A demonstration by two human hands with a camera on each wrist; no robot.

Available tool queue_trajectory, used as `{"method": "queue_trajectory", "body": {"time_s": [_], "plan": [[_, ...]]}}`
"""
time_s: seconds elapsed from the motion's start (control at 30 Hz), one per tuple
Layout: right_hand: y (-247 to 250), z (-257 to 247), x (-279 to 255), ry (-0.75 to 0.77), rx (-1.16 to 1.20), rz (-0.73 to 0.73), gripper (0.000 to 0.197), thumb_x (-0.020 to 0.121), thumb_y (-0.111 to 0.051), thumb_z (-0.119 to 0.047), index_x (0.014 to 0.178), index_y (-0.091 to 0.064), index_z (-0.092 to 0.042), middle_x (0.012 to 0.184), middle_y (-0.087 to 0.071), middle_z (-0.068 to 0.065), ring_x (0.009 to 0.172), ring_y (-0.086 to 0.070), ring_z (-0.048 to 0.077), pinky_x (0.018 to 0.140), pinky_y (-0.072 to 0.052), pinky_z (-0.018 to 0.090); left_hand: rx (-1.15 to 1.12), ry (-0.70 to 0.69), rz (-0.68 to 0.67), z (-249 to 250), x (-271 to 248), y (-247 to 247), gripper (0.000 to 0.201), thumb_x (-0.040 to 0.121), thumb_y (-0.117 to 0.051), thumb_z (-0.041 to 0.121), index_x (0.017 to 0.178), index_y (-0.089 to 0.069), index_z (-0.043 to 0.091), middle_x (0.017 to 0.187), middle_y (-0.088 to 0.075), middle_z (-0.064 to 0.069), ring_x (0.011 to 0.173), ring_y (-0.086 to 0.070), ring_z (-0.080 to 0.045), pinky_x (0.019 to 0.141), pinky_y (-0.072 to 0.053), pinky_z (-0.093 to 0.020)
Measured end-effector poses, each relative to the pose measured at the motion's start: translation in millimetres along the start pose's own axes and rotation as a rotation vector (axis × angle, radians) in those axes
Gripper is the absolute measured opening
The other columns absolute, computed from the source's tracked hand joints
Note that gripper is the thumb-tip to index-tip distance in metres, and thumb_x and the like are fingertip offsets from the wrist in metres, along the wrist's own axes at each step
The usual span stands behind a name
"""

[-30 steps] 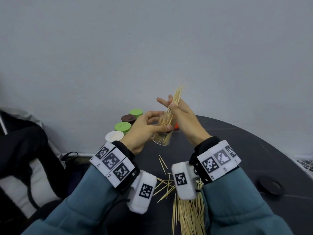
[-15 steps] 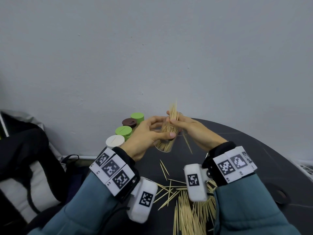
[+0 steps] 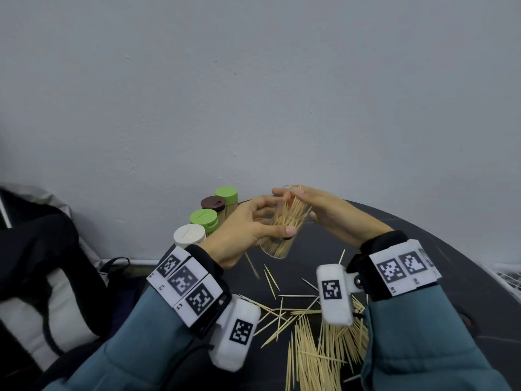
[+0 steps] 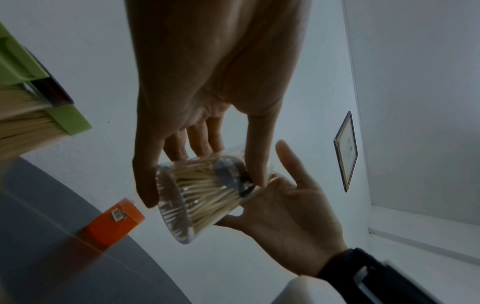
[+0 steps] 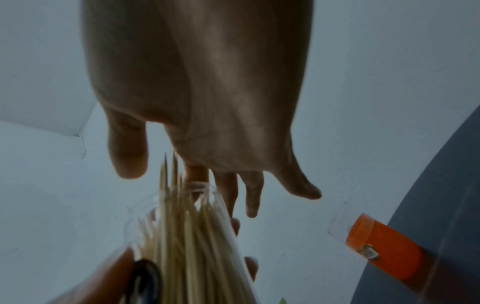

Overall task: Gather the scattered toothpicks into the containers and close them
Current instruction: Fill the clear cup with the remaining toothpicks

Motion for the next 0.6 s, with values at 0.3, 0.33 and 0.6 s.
{"method": "queue_trajectory", "body": {"time_s": [0.3, 0.33, 0.6], "plan": [[-3.3, 2.3, 4.3, 0.071, -0.046, -0.008, 0.040, 0.100, -0.028, -0.025, 0.096, -0.056, 0.004, 0.135, -0.052, -0.002, 0.119, -0.054, 0.017, 0.105, -0.037, 0.038, -0.010, 0.032, -0.026, -2.2, -2.1, -4.3, 0.054, 0.067, -0.080, 0.008, 0.116, -0.059, 0.015, 0.106, -0.068, -0.001, 0.096, -0.064, -0.017, 0.086, -0.048, -0.037], [-4.0, 5.7, 5.2, 0.056, -0.071, -0.016, 0.043, 0.100, -0.030, -0.025, 0.107, -0.054, 0.010, 0.136, -0.052, -0.003, 0.121, -0.053, 0.015, 0.105, -0.037, 0.034, -0.012, 0.033, -0.021, -2.0, -2.0, -3.6, 0.053, 0.063, -0.078, 0.013, 0.113, -0.060, 0.017, 0.104, -0.068, 0.001, 0.095, -0.064, -0.016, 0.087, -0.047, -0.038], [-0.3, 1.6, 4.4, 0.078, 0.002, 0.036, 0.031, 0.100, -0.028, -0.032, 0.110, -0.057, -0.026, 0.135, -0.051, -0.006, 0.126, -0.045, 0.007, 0.103, -0.037, 0.028, -0.012, 0.053, 0.021, -4.6, -0.6, 1.9, 0.044, 0.078, -0.070, 0.002, 0.119, -0.057, 0.011, 0.106, -0.066, -0.002, 0.094, -0.063, -0.016, 0.097, -0.046, -0.047]]}}
Point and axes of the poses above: each hand's wrist, its own x-axis towards the middle knuckle, its own y-axis out of the back of the hand, z = x × y, the point moved 9 cm from there along x, towards the middle knuckle
